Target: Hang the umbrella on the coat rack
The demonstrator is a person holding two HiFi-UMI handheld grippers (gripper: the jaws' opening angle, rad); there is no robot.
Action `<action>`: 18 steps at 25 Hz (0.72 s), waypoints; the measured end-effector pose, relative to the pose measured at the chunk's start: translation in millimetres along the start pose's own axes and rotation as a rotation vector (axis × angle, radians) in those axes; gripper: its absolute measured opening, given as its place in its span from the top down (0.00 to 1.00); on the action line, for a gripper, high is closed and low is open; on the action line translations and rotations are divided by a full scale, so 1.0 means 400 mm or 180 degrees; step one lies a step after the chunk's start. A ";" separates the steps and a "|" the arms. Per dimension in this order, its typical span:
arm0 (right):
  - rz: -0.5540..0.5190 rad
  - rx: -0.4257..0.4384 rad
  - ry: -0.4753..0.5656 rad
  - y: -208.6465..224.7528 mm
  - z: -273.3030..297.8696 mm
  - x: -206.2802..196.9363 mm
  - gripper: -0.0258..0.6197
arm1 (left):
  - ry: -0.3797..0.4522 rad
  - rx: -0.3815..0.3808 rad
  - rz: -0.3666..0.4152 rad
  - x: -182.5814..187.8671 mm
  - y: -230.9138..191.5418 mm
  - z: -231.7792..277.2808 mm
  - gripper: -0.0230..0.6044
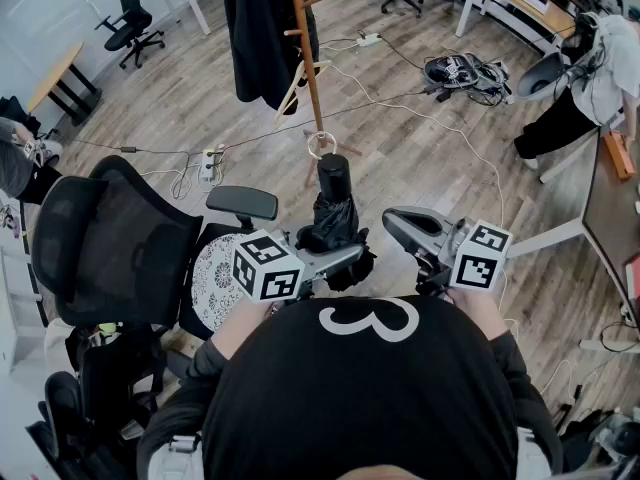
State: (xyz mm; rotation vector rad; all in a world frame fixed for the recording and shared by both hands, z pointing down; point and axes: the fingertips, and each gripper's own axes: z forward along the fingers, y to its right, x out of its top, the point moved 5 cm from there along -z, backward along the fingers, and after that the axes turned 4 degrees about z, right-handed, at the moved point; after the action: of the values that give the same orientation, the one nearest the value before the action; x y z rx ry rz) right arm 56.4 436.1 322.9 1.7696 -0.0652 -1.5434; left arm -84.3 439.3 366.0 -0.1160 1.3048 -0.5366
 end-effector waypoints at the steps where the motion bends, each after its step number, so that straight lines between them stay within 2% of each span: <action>1: -0.0002 0.0006 -0.0004 -0.003 0.000 0.002 0.92 | -0.0003 0.0008 0.0001 0.002 0.002 -0.002 0.54; 12: -0.0080 0.0011 -0.0034 -0.055 0.068 -0.028 0.92 | 0.0025 0.0007 0.0009 -0.013 -0.019 -0.074 0.54; 18: -0.0054 -0.0041 -0.0045 -0.029 0.068 -0.027 0.92 | 0.0035 0.0001 -0.0014 -0.009 -0.039 -0.059 0.54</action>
State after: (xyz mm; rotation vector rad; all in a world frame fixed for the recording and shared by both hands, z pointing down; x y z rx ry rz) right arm 25.2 436.1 326.2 1.7536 -0.0470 -1.5652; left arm -111.9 432.1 368.5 -0.1160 1.3156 -0.5419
